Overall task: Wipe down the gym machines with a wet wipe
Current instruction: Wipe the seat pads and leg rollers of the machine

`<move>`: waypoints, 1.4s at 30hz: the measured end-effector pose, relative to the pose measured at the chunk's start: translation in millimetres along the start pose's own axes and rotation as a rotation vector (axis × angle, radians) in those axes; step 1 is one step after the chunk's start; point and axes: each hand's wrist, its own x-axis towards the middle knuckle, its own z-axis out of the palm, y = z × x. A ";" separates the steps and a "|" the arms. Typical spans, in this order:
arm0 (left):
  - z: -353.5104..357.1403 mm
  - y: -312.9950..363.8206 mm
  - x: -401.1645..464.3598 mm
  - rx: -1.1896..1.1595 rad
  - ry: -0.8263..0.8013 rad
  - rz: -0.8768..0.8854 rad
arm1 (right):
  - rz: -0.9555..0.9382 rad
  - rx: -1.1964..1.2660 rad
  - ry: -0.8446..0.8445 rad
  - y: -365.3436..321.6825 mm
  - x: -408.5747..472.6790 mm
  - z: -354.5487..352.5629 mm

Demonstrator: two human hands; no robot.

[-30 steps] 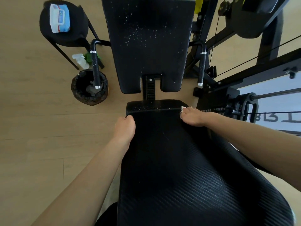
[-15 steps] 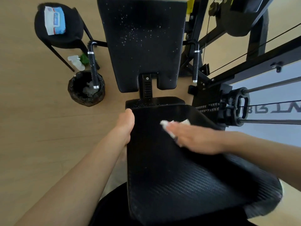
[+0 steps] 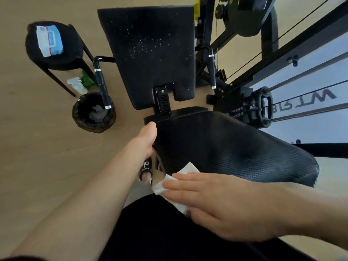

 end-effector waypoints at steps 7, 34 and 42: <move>-4.3 -10.9 -4.3 0.053 0.004 0.035 | -0.101 -0.225 0.319 -4.7 -28.5 40.5; -36.7 4.6 -13.0 0.291 0.031 0.090 | 0.390 0.273 0.814 12.5 -3.6 -23.5; -38.8 49.0 4.5 0.495 -0.187 0.066 | 0.428 0.327 0.268 -39.2 46.6 -13.2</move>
